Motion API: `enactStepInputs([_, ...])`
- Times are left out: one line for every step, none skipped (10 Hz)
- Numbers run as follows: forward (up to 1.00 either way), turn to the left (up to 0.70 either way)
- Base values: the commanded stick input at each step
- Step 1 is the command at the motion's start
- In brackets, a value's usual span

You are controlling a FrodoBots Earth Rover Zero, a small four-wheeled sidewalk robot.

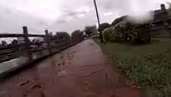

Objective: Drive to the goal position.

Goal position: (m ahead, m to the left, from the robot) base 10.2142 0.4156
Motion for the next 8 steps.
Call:
enactStepInputs([0.5, 0.26])
enactStepInputs([0.5, 0.5])
enactStepInputs([0.5, 0.5])
enactStepInputs([0.5, 0.5])
enactStepInputs([0.5, 0.5])
enactStepInputs([0.5, 0.5])
enactStepInputs([0.5, 0.49])
enactStepInputs([0.5, 0.0])
